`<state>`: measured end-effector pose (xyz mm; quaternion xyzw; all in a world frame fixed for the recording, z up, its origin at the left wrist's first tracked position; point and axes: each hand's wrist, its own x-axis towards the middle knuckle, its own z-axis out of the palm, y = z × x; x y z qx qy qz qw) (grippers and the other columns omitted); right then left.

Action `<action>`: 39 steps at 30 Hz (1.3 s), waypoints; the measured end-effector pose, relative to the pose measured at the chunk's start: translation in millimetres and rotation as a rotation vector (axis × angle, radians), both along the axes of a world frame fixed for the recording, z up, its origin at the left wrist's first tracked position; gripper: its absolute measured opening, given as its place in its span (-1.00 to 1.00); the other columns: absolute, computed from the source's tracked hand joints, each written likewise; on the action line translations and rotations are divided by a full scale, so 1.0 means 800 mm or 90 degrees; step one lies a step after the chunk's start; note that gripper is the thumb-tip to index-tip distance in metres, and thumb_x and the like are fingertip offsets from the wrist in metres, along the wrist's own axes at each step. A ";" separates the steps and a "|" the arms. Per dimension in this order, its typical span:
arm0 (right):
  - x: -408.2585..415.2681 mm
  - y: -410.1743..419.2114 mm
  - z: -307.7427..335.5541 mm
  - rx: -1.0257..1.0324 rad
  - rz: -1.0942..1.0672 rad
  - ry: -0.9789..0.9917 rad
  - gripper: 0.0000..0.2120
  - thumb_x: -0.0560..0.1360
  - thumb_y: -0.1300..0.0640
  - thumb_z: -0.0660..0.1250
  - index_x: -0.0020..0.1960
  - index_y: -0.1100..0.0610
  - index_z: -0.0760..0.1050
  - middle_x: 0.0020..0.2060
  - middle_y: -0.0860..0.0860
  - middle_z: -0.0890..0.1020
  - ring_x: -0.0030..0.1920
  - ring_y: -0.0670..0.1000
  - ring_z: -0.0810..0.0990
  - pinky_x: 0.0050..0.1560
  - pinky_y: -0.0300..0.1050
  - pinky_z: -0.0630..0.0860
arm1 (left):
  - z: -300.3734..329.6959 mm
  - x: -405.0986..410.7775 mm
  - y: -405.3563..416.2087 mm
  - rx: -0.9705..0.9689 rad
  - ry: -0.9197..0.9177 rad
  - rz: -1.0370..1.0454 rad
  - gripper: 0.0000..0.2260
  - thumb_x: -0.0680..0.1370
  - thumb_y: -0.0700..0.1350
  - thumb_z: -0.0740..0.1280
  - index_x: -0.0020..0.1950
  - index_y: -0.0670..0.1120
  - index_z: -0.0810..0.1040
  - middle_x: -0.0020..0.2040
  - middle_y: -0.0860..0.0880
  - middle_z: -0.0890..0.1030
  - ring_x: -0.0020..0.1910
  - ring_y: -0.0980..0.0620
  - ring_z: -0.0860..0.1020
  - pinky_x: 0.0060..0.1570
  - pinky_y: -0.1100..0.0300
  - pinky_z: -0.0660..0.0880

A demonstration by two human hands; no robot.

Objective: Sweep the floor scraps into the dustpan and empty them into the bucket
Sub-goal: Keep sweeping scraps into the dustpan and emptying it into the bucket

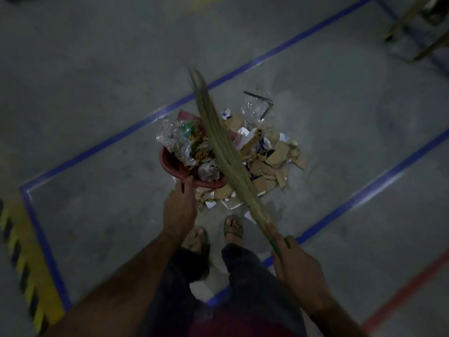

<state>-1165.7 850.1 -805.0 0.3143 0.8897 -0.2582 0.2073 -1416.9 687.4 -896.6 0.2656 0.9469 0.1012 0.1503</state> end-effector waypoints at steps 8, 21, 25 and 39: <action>0.056 -0.085 0.066 0.120 0.025 0.085 -0.12 0.60 0.04 0.24 0.53 -0.29 -0.42 -0.08 0.01 0.49 -0.39 -0.01 0.44 -0.47 -0.12 0.44 | 0.090 0.046 -0.059 0.143 -0.018 0.094 -0.66 0.68 -0.07 0.08 0.46 0.01 0.29 0.23 -0.10 0.49 0.07 -0.15 0.55 -0.02 0.02 0.54; 0.150 -0.270 0.135 0.254 0.029 0.106 -0.14 0.61 0.02 0.23 0.55 -0.22 -0.41 0.10 0.06 0.51 -0.40 -0.08 0.39 -0.51 -0.23 0.34 | 0.151 0.128 -0.207 0.178 0.058 0.024 -0.62 0.64 -0.09 0.21 0.46 -0.09 0.33 0.14 -0.18 0.49 -0.05 -0.24 0.55 -0.24 0.03 0.39; 0.178 -0.297 0.152 0.269 0.019 0.117 -0.15 0.63 0.02 0.19 0.53 -0.25 -0.45 0.15 0.08 0.52 -0.39 -0.08 0.43 -0.45 -0.18 0.49 | 0.171 0.157 -0.231 0.189 0.054 0.013 -0.62 0.66 -0.07 0.17 0.48 -0.08 0.30 0.17 -0.18 0.47 -0.02 -0.25 0.55 -0.19 -0.03 0.48; 0.334 -0.292 0.199 0.344 -0.066 0.211 -0.10 0.60 0.06 0.25 0.53 -0.27 -0.42 -0.11 0.01 0.47 -0.44 -0.05 0.43 -0.44 -0.08 0.55 | 0.234 0.289 -0.184 0.240 0.126 -0.074 -0.62 0.64 -0.09 0.18 0.46 -0.08 0.31 0.15 -0.19 0.50 -0.06 -0.24 0.56 -0.23 -0.05 0.54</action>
